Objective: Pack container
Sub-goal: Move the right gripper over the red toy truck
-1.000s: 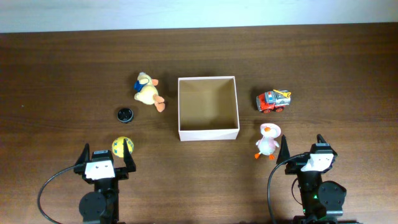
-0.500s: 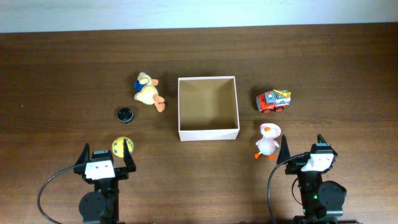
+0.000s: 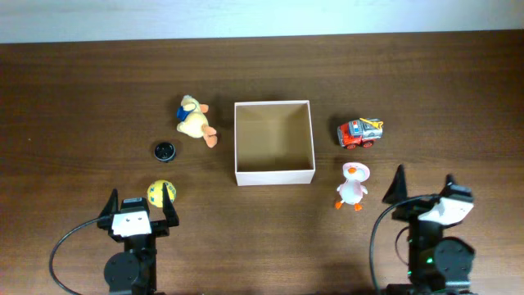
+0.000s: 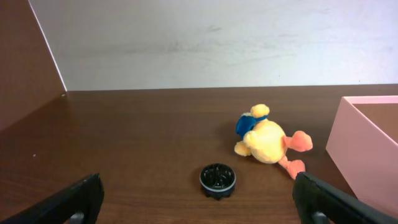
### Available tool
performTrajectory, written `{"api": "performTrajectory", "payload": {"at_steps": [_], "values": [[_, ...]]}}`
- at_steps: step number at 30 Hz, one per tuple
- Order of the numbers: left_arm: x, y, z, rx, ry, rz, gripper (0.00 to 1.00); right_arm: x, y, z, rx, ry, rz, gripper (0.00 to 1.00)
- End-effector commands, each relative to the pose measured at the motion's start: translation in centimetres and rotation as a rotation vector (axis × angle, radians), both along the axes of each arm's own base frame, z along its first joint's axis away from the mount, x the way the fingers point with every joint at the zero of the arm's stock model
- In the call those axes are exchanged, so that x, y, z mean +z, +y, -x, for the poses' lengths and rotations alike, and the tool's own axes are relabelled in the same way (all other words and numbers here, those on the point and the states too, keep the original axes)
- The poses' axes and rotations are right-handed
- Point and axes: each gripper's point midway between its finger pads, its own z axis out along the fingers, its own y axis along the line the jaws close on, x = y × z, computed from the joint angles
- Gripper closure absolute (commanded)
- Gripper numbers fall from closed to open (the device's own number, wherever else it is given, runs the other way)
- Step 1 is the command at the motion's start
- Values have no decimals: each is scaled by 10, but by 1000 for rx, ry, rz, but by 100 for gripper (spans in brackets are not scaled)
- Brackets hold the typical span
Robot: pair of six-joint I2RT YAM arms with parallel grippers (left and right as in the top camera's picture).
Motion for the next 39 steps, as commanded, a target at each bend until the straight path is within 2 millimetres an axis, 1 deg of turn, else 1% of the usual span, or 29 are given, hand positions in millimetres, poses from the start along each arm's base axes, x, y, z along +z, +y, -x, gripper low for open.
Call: {"api": "performTrajectory", "payload": {"at_steps": [1,3,5,8,10,13,15,18,20,22,24,26,27,28,30,32,33,34,36,39], "values": [[-3,0,0,-1,-1,10,1,46,-10,-9,-52,12,53,1],[-3,0,0,-1,0,11,1,66,-10,-26,-50,42,51,1],[-3,0,0,-1,-1,10,1,84,-11,-47,-50,73,50,1],[-3,0,0,-1,0,11,1,105,-13,-91,-49,124,49,1],[-3,0,0,-1,0,11,1,113,-15,-124,-47,168,39,1],[-3,0,0,-1,-1,10,1,113,-11,-174,-8,246,30,1],[-3,0,0,-1,0,11,1,108,2,-205,75,282,17,1],[-3,0,0,-1,0,11,1,87,19,-233,183,351,-9,1],[-3,0,0,-1,-1,10,1,71,27,-241,232,384,-23,2],[-3,0,0,-1,-1,11,1,58,27,-248,227,404,-62,1],[-3,0,0,-1,0,11,1,55,27,-255,210,382,-145,1],[-3,0,0,-1,-1,10,1,61,26,-259,199,349,-180,1],[-3,0,0,-1,0,11,1,63,22,-260,165,329,-228,1],[-3,0,0,-1,0,10,1,64,12,-260,92,308,-308,1],[-3,0,0,-1,0,11,1,58,-11,-254,-90,270,-482,1],[-3,0,0,-1,-1,10,1,45,-34,-240,-283,248,-613,1],[-3,0,0,-1,-1,10,1,38,-42,-232,-363,244,-658,1],[-3,0,0,-1,0,10,1,32,-46,-226,-410,252,-672,1],[-3,0,0,-1,0,11,1,20,-44,-218,-446,300,-671,1],[-3,0,0,-1,-1,10,1,0,-23,-207,-434,417,-647,1]]}}
